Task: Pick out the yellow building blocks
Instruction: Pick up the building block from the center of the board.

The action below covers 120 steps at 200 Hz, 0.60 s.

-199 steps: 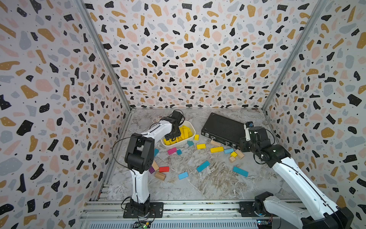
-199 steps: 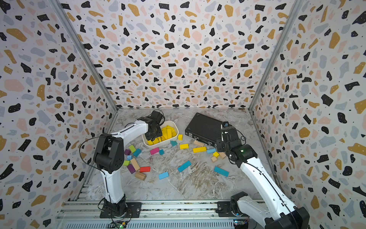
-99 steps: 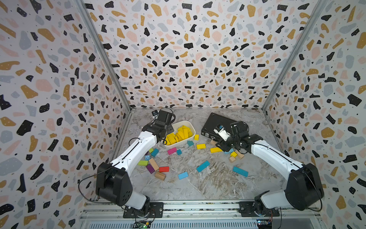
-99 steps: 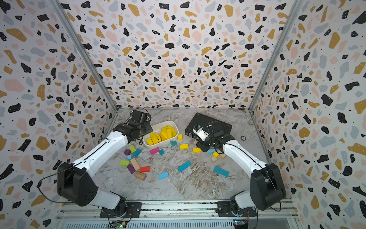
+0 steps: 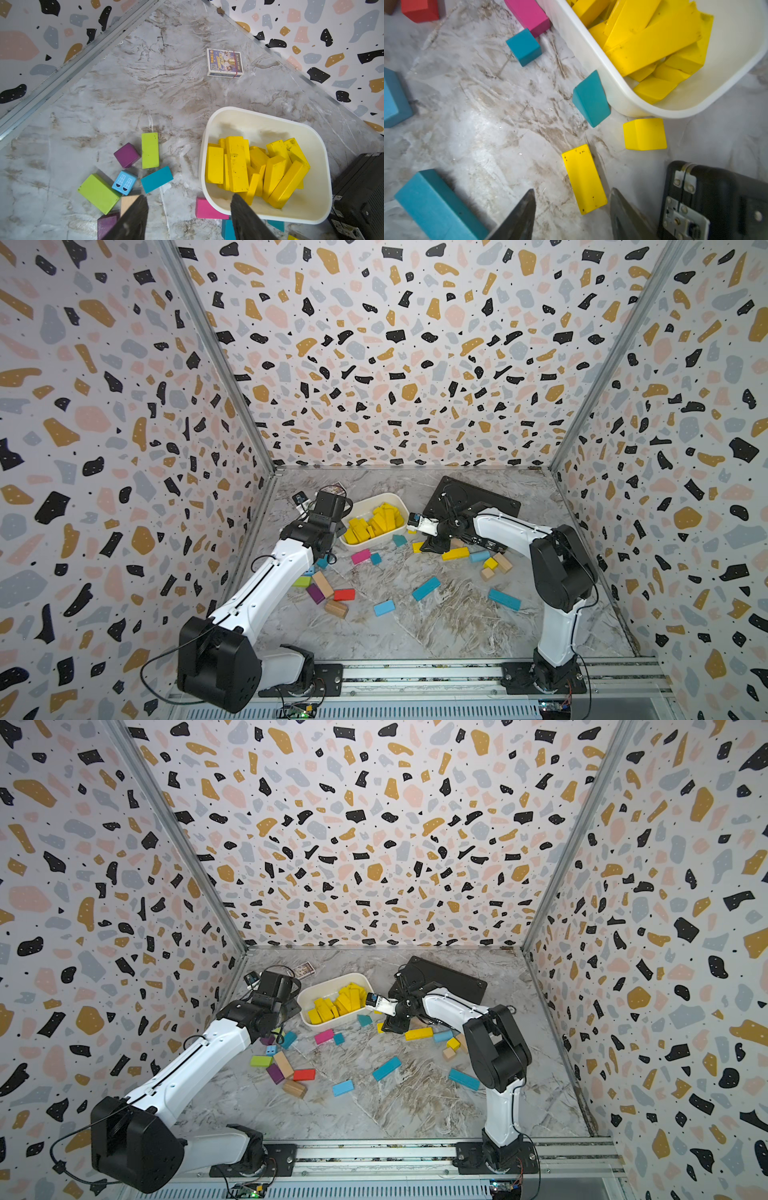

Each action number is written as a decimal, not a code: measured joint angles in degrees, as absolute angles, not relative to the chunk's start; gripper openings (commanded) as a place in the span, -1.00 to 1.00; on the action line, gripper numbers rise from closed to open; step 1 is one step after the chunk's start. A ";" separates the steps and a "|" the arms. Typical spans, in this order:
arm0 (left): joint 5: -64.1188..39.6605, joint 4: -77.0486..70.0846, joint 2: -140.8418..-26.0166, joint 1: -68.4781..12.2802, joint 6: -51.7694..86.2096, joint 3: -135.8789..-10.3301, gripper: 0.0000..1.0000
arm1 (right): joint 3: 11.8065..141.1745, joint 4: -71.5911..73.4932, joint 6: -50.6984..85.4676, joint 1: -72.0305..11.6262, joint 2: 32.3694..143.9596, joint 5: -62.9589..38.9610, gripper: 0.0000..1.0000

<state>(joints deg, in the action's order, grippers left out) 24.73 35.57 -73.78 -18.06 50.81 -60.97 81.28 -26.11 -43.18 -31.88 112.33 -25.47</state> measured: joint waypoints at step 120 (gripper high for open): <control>24.82 35.90 -73.78 -17.50 50.96 -60.84 0.28 | 90.54 -33.50 -50.81 -32.80 123.00 -22.22 -0.07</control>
<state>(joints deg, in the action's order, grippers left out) 24.82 35.90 -73.78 -17.50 50.96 -60.84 90.54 -33.50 -50.81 -32.80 123.00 -22.22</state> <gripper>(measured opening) 0.642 0.487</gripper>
